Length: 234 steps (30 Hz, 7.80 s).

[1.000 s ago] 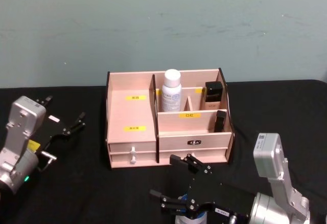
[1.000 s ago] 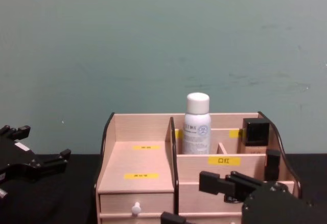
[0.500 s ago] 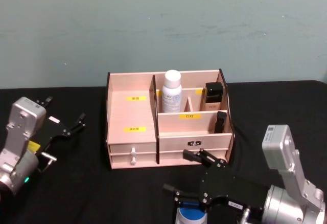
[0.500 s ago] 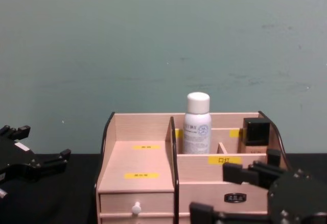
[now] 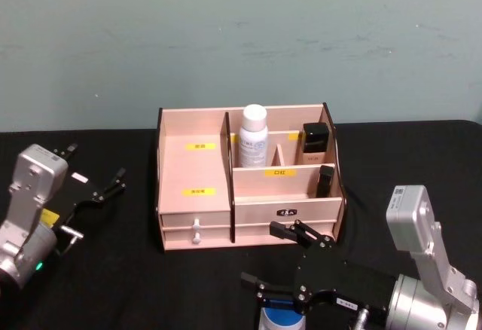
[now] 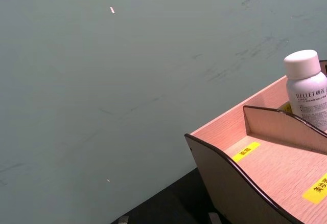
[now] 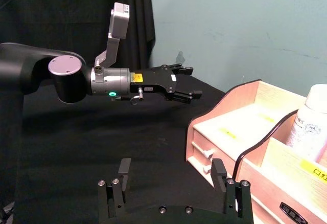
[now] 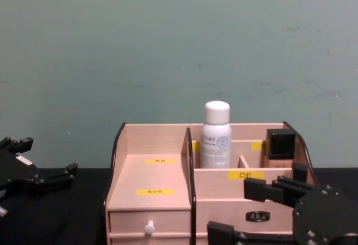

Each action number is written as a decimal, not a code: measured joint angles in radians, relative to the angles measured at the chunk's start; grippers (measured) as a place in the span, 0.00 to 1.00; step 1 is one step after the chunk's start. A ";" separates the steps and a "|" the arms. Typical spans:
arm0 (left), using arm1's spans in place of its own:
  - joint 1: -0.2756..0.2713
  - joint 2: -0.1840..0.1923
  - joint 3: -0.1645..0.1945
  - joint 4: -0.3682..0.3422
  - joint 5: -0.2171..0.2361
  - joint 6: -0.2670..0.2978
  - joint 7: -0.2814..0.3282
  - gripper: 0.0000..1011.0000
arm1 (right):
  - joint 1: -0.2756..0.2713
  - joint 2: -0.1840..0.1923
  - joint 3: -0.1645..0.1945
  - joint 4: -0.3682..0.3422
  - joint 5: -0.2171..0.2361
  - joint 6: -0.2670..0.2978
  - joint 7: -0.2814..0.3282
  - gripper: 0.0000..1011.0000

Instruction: Pick up the facial cleanser and watermelon frost from the table and place them into the tiered storage box.

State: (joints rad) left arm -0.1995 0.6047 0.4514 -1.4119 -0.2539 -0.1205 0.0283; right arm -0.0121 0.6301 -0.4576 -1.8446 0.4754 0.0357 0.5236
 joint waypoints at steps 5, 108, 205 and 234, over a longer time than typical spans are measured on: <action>0.000 0.000 0.000 0.000 0.000 0.000 0.000 1.00 | 0.000 0.000 -0.001 0.001 0.000 -0.001 0.001 0.99; 0.000 0.000 0.000 0.000 0.000 0.000 0.000 1.00 | -0.100 0.012 0.056 0.132 0.054 -0.001 0.023 0.99; 0.000 0.000 0.000 0.000 0.000 0.000 0.000 1.00 | -0.011 -0.033 -0.052 0.228 0.031 0.026 0.040 0.86; 0.000 0.000 0.000 0.000 0.000 0.000 0.000 1.00 | -0.050 -0.012 -0.029 0.174 0.053 0.009 0.036 0.73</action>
State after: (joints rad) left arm -0.1995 0.6047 0.4514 -1.4120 -0.2539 -0.1205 0.0283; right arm -0.0623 0.6180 -0.4862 -1.6703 0.5279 0.0447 0.5598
